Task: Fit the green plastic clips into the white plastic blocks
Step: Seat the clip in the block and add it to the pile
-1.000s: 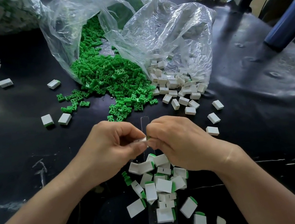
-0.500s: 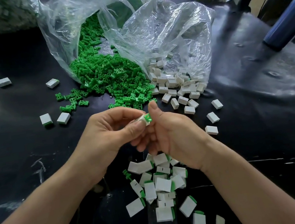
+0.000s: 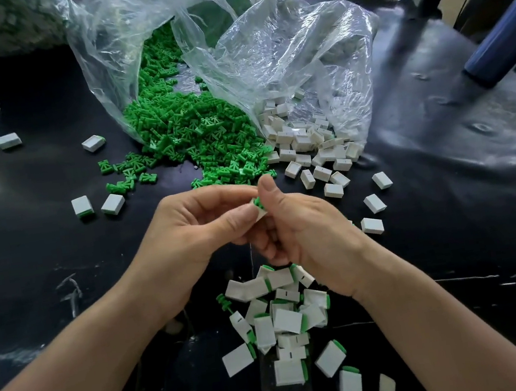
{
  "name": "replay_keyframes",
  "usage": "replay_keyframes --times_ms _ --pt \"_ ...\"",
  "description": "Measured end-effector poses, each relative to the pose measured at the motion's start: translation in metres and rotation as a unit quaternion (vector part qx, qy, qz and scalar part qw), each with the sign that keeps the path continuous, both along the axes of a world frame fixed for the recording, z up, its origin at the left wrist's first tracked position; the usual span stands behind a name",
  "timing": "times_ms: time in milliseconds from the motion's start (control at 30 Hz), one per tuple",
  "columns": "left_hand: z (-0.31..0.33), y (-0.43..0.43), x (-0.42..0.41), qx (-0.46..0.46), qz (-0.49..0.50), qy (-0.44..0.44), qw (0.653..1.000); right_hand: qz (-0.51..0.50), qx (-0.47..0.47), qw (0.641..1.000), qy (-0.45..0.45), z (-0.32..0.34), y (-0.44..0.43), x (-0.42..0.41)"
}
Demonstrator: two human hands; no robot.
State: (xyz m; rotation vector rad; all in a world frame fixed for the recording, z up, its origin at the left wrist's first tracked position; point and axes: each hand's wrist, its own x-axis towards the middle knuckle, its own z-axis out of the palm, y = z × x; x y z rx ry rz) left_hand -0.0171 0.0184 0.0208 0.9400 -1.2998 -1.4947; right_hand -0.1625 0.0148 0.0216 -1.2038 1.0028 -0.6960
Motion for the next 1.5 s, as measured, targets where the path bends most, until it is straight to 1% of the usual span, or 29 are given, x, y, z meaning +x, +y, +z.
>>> replay_keyframes --times_ms 133,233,467,633,767,933,1200,1300,1433,1500 --pt "-0.001 0.000 0.001 0.009 0.000 -0.007 1.000 0.012 -0.036 0.997 0.065 0.005 0.001 -0.001" --pt "-0.002 0.000 0.001 0.013 0.011 -0.007 1.000 0.014 -0.048 0.996 0.072 0.006 0.001 -0.002" --pt "-0.001 0.000 0.002 -0.003 -0.003 -0.008 1.000 0.017 -0.072 0.993 0.092 0.006 0.003 -0.002" --pt "-0.002 0.000 0.000 -0.003 0.006 0.008 1.000 -0.012 -0.088 0.990 0.106 0.000 0.004 0.003" --pt "-0.002 0.002 -0.003 0.012 0.012 0.028 0.999 -0.033 -0.111 0.981 0.153 -0.007 0.005 0.006" --pt "-0.005 0.001 -0.004 0.044 0.039 0.041 0.997 -0.043 -0.131 0.973 0.188 -0.008 0.005 0.009" --pt "-0.007 0.002 -0.006 0.058 0.048 0.047 0.996 -0.059 -0.172 0.955 0.234 -0.011 0.005 0.012" --pt "-0.006 0.002 -0.005 0.059 0.045 0.055 0.996 -0.056 -0.177 0.957 0.221 -0.012 0.003 0.011" --pt "-0.005 0.001 -0.005 0.048 0.021 0.065 0.996 -0.057 -0.157 0.975 0.148 -0.011 0.003 0.008" --pt "-0.003 0.001 -0.005 0.043 0.013 0.069 0.997 -0.050 -0.147 0.979 0.129 -0.008 0.003 0.006"
